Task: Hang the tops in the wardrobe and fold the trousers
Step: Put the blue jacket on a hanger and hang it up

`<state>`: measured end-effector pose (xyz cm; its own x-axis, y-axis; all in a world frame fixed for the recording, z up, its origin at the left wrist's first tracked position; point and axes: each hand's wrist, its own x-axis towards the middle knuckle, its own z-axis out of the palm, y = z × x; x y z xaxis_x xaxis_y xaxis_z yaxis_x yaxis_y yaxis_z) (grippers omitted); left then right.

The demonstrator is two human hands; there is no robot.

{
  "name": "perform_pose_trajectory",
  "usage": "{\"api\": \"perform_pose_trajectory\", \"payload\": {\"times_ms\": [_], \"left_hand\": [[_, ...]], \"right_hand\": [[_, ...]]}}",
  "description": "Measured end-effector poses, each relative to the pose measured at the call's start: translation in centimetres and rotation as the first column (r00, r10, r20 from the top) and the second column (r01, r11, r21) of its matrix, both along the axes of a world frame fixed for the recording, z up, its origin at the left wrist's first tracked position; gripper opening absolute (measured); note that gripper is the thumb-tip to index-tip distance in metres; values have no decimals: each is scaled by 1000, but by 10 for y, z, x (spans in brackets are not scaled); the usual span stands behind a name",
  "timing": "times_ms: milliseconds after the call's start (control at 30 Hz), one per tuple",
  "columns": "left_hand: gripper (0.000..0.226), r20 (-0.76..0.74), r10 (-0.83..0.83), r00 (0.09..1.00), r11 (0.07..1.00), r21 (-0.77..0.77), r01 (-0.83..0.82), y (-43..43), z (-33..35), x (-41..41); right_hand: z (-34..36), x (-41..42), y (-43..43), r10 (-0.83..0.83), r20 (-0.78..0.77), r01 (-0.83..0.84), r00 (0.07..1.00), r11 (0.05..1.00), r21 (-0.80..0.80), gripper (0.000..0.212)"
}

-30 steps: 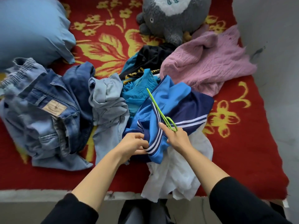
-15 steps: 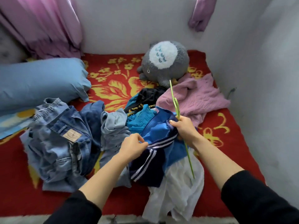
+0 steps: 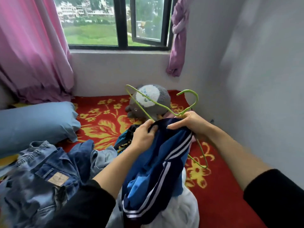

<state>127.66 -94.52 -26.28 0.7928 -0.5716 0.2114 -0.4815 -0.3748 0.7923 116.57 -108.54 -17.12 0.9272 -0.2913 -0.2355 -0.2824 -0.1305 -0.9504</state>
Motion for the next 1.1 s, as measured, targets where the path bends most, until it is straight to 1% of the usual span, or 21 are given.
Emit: {"api": "perform_pose_trajectory", "payload": {"times_ms": [33, 67, 133, 200, 233, 300, 367, 433, 500, 567, 633, 700, 733, 767, 833, 867, 900, 933, 967, 1033, 1100], "left_hand": [[12, -34, 5, 999, 996, -87, -8, 0, 13, 2], [11, -33, 17, 999, 988, -152, -21, 0, 29, 4], [12, 46, 37, 998, 968, -248, -24, 2, 66, 5], [13, 127, 15, 992, 947, -320, 27, 0, 106, 3], [12, 152, -4, 988, 940, -336, 56, -1, 123, 1], [12, 189, -8, 982, 933, -352, 76, -1, 151, 1], [13, 197, 60, 979, 916, -401, 24, 5, 172, 6], [13, 158, 179, 971, 884, -460, -88, 17, 185, 18], [12, 132, 314, 940, 854, -473, -219, 32, 191, 35], [11, 117, 372, 921, 830, -486, -273, 45, 193, 49], [10, 120, 377, 918, 822, -500, -272, 54, 192, 57], [12, 134, 362, 923, 845, -464, -264, 62, 188, 65], [15, 129, 308, 942, 877, -422, -229, 67, 185, 68], [16, 98, 214, 972, 919, -357, -167, 74, 180, 72], [11, -46, -15, 999, 991, -135, 9, 93, 168, 75], [12, -144, -84, 986, 996, 3, 85, 102, 160, 75], [12, -225, -102, 969, 983, 128, 133, 109, 150, 75], [9, -259, -88, 962, 966, 214, 146, 112, 138, 76], [5, -244, -54, 968, 959, 258, 119, 112, 126, 76], [4, -155, 43, 987, 968, 250, -3, 103, 103, 78], [7, -106, 130, 986, 974, 199, -107, 91, 84, 78]], "right_hand": [[7, -3, -4, -6, 5, 6, 1000, 1000, 15, 17], [13, -4, -9, -35, 26, 35, 999, 999, -9, 19], [17, -3, -17, -168, 125, 184, 978, 974, -133, 19], [12, 3, -21, -328, 249, 391, 911, 880, -269, 18], [9, 6, -21, -374, 287, 458, 882, 823, -337, 21], [-1, 11, -17, -391, 282, 482, 876, 730, -485, 23], [-9, 11, -13, -380, 225, 435, 897, 672, -599, 24], [-15, 10, -16, -405, 159, 407, 900, 655, -637, 23], [-14, 9, -28, -456, 122, 419, 881, 637, -646, 17], [-4, 14, -42, -491, 184, 494, 852, 637, -592, 13], [14, 23, -50, -482, 317, 574, 817, 629, -524, 11], [32, 33, -54, -481, 427, 642, 766, 612, -463, 11], [36, 36, -55, -493, 444, 661, 748, 611, -435, 12], [36, 39, -56, -501, 440, 665, 745, 611, -430, 13], [24, 42, -57, -525, 366, 640, 768, 603, -476, 16], [13, 42, -55, -531, 321, 616, 784, 606, -503, 20], [2, 42, -53, -527, 282, 588, 802, 614, -526, 25], [-9, 41, -49, -510, 238, 547, 827, 632, -549, 30], [-19, 40, -45, -480, 186, 490, 857, 651, -579, 34], [-34, 40, -37, -417, 62, 373, 907, 726, -578, 35], [-46, 39, -30, -360, -14, 322, 933, 849, -420, 33]]}}
